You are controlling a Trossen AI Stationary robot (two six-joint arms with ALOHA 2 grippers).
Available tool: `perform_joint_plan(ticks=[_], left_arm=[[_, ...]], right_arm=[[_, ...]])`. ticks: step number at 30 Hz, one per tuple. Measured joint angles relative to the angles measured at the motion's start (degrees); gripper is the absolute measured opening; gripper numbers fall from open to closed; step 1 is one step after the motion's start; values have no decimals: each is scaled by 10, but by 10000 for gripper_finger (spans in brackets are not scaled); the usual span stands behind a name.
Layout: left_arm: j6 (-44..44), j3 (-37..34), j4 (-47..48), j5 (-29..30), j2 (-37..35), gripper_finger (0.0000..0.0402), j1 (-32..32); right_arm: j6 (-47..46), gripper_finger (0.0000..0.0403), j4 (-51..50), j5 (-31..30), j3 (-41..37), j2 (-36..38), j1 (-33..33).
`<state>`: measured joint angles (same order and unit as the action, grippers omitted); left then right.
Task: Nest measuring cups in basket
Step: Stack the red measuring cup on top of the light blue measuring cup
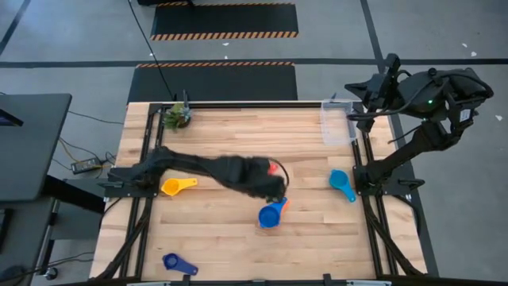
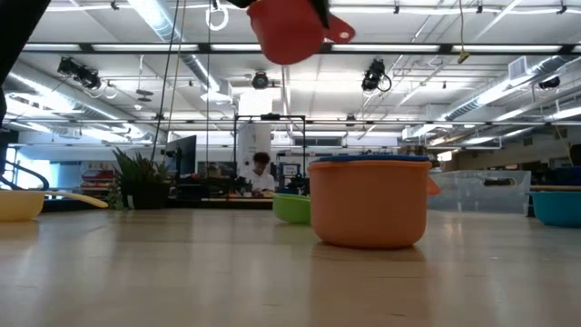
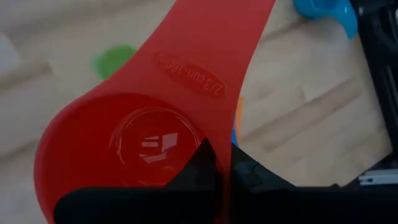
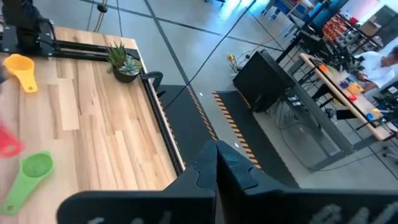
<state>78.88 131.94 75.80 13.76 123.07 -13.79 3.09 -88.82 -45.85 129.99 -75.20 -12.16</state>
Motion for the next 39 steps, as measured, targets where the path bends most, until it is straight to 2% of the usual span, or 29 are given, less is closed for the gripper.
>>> perform_joint_plan(ticks=[9, 25, 39], left_arm=[[29, 0, -88, -26, 66, 8, -28], [103, 0, -162, -76, 140, 8, -51], [77, 0, -190, -75, 173, 8, -50]], right_arm=[[-3, 3, 0, 9, 0, 2, 0], [12, 3, 0, 28, 0, 2, 0], [12, 3, 0, 39, 0, 2, 0]])
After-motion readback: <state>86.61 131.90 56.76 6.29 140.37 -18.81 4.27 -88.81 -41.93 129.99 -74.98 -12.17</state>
